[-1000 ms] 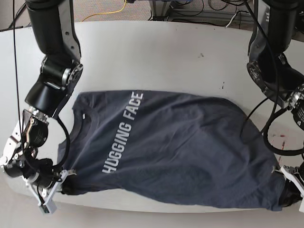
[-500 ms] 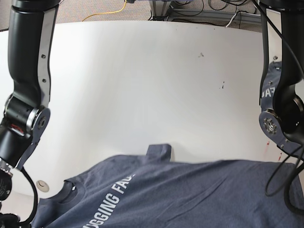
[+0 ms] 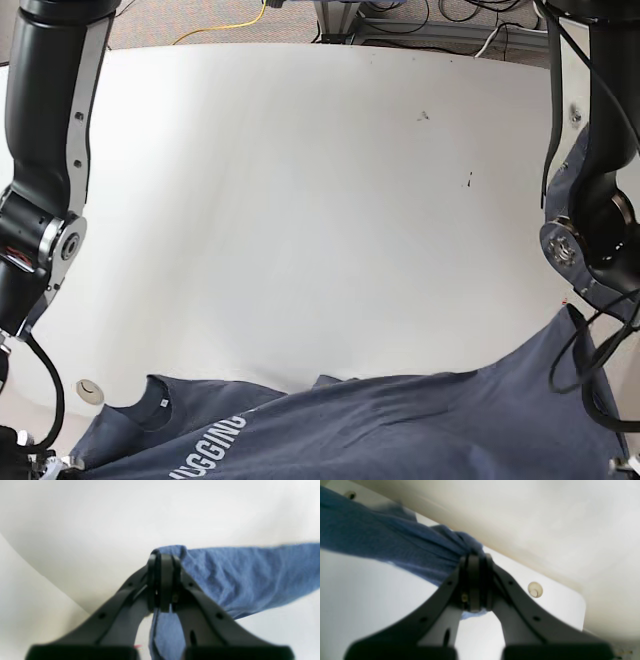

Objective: Layout the t-shirt on the table in an organized manner, then fold the t-shirt properly
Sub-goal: 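Lift the t-shirt with both grippers and stretch it between them, then lay the stretched t-shirt down, dragging it flat with both grippers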

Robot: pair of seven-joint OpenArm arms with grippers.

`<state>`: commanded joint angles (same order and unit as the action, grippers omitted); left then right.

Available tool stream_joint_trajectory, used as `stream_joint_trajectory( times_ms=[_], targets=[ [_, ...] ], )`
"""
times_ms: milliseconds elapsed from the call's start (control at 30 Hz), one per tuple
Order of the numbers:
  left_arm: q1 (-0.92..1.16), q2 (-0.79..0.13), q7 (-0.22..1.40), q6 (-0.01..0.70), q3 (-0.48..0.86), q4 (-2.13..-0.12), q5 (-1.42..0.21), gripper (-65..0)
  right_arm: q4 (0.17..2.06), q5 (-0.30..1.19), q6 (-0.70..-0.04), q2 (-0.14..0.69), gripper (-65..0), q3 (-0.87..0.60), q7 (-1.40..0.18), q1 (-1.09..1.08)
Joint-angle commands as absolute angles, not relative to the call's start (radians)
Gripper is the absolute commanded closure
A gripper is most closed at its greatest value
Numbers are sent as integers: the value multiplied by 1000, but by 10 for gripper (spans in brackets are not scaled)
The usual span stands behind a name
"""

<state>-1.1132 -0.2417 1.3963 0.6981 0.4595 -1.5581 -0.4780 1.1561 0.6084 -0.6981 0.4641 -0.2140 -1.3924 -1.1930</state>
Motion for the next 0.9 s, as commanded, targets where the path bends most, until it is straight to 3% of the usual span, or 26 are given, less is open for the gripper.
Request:
stream_joint_trajectory(
  times_ms=[200, 533, 900],
  targets=[
    [-932, -245, 1396, 698, 461, -1647, -478, 0, 1251, 702, -698, 512, 0, -222, -1396, -1012],
    [-568, -243, 1396, 698, 463, -1797, -561, 0, 1449, 774, -698, 507, 0, -372, -1396, -570],
    [-188, -243, 1396, 698, 587, -1839, -679, 0, 1669, 785, -698, 418, 0, -476, -1396, -151]
  ],
)
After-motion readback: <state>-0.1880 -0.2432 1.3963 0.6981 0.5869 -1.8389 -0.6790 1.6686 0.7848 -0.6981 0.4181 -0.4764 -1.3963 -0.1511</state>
